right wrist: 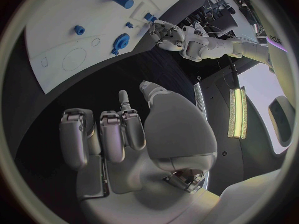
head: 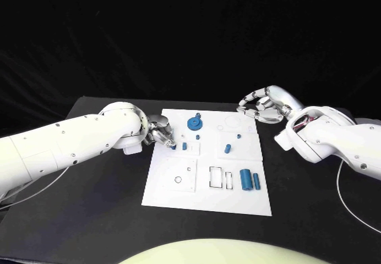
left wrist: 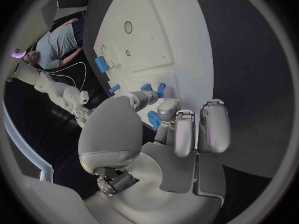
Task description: Assemble the parts on the task board
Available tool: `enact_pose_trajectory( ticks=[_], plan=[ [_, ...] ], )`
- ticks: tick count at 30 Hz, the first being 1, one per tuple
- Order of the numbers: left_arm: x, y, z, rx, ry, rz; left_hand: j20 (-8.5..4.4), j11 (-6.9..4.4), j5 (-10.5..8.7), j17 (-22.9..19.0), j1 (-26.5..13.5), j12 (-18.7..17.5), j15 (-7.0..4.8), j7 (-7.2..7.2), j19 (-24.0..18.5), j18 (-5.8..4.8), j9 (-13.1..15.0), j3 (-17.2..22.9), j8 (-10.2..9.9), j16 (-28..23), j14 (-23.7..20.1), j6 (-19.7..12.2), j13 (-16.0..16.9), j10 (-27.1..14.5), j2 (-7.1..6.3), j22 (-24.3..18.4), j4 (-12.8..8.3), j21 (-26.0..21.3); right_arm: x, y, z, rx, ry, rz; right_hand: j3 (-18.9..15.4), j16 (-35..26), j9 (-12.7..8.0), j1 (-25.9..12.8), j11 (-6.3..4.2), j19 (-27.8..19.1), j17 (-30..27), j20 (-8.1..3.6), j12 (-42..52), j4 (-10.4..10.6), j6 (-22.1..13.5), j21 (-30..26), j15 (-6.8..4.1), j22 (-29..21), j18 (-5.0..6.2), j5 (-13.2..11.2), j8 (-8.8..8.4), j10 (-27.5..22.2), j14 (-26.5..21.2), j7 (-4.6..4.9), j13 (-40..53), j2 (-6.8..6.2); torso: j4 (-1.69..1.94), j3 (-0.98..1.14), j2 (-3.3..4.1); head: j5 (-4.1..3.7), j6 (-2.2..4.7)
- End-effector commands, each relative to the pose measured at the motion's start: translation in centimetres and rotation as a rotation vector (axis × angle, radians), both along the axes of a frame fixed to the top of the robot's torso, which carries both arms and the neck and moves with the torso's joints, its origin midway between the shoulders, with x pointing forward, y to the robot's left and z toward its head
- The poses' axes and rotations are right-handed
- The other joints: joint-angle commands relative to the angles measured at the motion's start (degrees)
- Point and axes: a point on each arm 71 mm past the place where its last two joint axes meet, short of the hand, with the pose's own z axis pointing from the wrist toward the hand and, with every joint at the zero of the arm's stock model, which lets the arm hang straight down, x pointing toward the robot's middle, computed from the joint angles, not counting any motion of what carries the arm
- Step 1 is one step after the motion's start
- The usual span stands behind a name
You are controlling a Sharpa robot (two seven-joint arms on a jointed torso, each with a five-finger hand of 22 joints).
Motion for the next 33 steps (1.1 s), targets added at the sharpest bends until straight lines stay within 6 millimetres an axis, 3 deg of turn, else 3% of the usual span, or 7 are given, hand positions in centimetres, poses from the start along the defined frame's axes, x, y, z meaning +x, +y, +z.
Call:
enact_pose_trajectory(
  ticks=[1,7,11,13,19,28,33],
  plan=[
    [-0.57,-0.69,-0.62,0.021,0.051,-0.040,-0.20,-0.03,0.57,14.1,-0.1,0.5,-0.42,-0.10,0.2,-0.16,-0.1,10.8,0.1,-0.2,5.8,0.4,0.2,0.6,0.16,0.1,-10.5,0.2,-0.05,0.12,-0.01,-0.002,0.000,0.010,0.2,-0.2,0.0,-0.5,-0.23,2.6,10.4,-0.51,-0.2,0.0,0.2,-0.3,-0.31,10.4,-0.09,0.3,0.24,0.0,4.9,-0.05,7.9,-0.02,-0.07,0.03,0.00,0.05,-0.07],
    [-0.59,-0.78,-0.70,0.040,0.057,-0.041,-0.29,-0.16,1.63,14.1,-0.4,0.9,-0.53,-0.24,0.2,-0.17,-0.3,10.9,0.1,-0.1,5.8,0.9,0.9,1.2,-0.23,0.2,-10.8,0.3,-0.04,0.11,-0.01,-0.002,0.000,0.010,0.2,-0.2,0.0,-0.5,-0.23,2.6,10.4,-0.51,-0.2,0.0,0.2,-0.3,-0.31,10.4,-0.09,0.3,0.24,0.0,4.9,-0.05,7.9,-0.02,-0.08,0.06,0.00,0.03,-0.25],
    [-0.51,-0.68,-0.72,0.054,0.051,-0.031,-0.40,-0.29,3.19,14.2,-0.7,1.1,-0.66,-0.37,0.3,-0.20,-0.5,11.0,0.0,-0.1,5.9,1.3,1.4,1.7,-0.54,0.3,-11.0,0.3,-0.03,0.12,-0.02,-0.002,0.000,0.010,0.2,-0.2,0.0,-0.5,-0.23,2.6,10.4,-0.51,-0.2,0.0,0.2,-0.3,-0.31,10.4,-0.09,0.3,0.24,0.0,4.9,-0.05,7.9,-0.02,-0.06,0.07,0.01,0.01,-0.23],
    [-0.42,-0.57,-0.72,0.061,0.046,-0.021,-0.49,-0.39,4.99,14.2,-1.1,1.3,-0.76,-0.47,0.4,-0.22,-0.6,10.8,0.0,-0.1,5.9,1.7,1.9,2.1,-0.81,0.4,-11.1,0.4,-0.03,0.12,-0.02,-0.002,0.000,0.010,0.2,-0.2,0.0,-0.5,-0.23,2.6,10.4,-0.51,-0.2,0.0,0.2,-0.3,-0.31,10.4,-0.09,0.3,0.24,0.0,4.9,-0.05,7.9,-0.02,-0.03,0.06,-0.01,0.00,-0.22],
    [-0.24,-0.45,-0.68,0.064,0.033,0.000,-0.57,-0.50,6.53,14.2,-1.3,1.7,-0.85,-0.57,0.5,-0.27,-0.6,10.6,0.0,-0.1,5.9,2.0,2.5,2.5,-0.92,0.7,-11.2,0.5,-0.04,0.13,-0.01,-0.001,-0.001,0.010,0.2,-0.2,0.0,-0.5,-0.23,2.6,10.4,-0.51,-0.2,0.0,0.2,-0.3,-0.31,10.4,-0.09,0.3,0.24,0.0,4.9,-0.05,7.9,-0.02,-0.04,0.04,0.02,0.05,-0.12],
    [-0.12,-0.65,-0.64,0.060,0.028,0.012,-0.59,-0.50,6.86,14.2,-1.4,1.7,-0.87,-0.57,0.5,-0.27,-0.6,10.5,0.0,-0.1,5.9,2.0,2.5,2.6,-0.90,0.7,-11.2,0.5,-0.04,0.16,-0.01,-0.001,-0.001,0.011,0.2,-0.2,0.0,-0.5,-0.23,2.6,10.4,-0.51,-0.2,0.0,0.2,-0.3,-0.31,10.4,-0.09,0.3,0.24,0.0,4.9,-0.05,7.9,-0.02,-0.05,0.02,0.04,0.00,-0.02],
    [-0.03,-0.64,-0.66,0.053,0.033,0.028,-0.56,-0.28,6.44,14.2,-2.0,-0.1,-0.72,-0.31,0.4,-0.26,-0.7,9.6,-0.2,-0.1,5.9,1.4,0.0,1.2,-0.18,0.5,-10.4,0.4,-0.05,0.15,-0.01,-0.001,-0.001,0.010,0.2,-0.2,0.0,-0.5,-0.23,2.6,10.4,-0.51,-0.2,0.0,0.2,-0.3,-0.31,10.4,-0.09,0.3,0.24,0.0,4.9,-0.05,7.9,-0.02,-0.01,0.01,0.00,-0.08,-0.05]
  ],
)
